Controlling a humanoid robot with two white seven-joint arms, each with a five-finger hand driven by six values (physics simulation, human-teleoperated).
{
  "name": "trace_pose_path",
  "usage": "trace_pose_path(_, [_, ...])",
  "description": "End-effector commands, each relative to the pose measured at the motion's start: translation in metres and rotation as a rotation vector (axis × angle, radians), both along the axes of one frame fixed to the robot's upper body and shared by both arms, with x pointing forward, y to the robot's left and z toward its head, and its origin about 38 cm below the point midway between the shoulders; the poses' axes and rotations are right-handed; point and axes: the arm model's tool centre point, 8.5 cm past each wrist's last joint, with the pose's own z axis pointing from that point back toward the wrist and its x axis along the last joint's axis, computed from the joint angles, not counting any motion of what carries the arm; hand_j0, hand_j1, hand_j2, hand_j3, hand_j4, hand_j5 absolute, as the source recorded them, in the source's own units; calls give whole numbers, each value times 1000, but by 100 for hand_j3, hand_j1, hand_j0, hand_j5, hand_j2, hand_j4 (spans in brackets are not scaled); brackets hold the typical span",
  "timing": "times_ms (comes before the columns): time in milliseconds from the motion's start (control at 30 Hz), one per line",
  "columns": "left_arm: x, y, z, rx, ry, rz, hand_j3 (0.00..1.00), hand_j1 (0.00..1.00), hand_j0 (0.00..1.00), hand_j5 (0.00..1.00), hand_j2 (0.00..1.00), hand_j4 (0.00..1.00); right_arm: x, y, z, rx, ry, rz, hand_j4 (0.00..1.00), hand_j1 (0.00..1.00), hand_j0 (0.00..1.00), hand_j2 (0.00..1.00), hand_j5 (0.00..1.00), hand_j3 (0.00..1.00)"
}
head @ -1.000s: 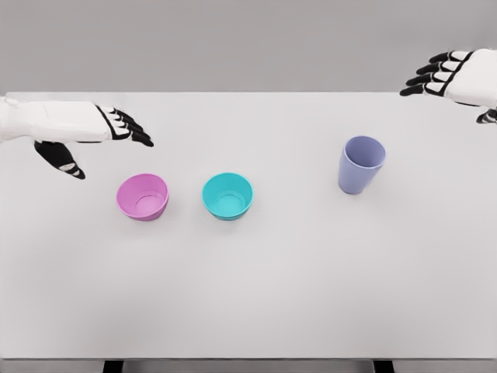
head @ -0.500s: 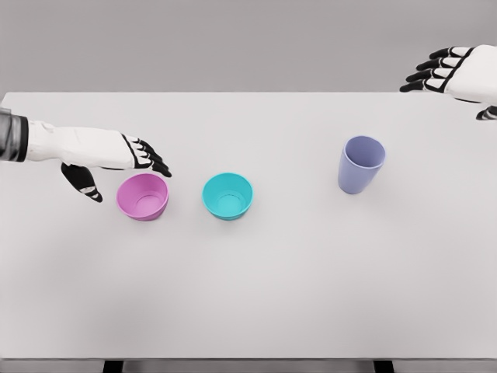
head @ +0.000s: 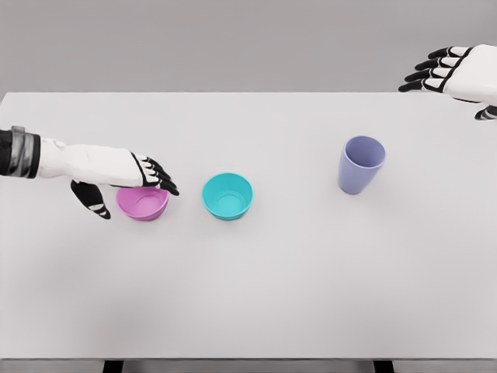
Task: Stacking bowl and cup with both arms
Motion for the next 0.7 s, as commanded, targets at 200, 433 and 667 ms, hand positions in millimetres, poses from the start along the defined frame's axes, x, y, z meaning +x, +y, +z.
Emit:
trace_pose_path(200, [2, 0, 4, -5, -12, 4, 100, 100, 100, 100, 100, 100, 0, 1, 1, 5, -2, 0, 100, 100, 100, 100, 100, 100])
trace_pose_path(433, [5, -3, 4, 2, -19, 17, 100, 100, 100, 100, 100, 100, 0, 1, 1, 5, -2, 0, 100, 100, 100, 100, 100, 100])
trace_pose_path(667, [13, -19, 0, 15, -7, 113, 100, 100, 100, 100, 100, 100, 0, 1, 1, 6, -2, 1, 100, 100, 100, 100, 100, 100])
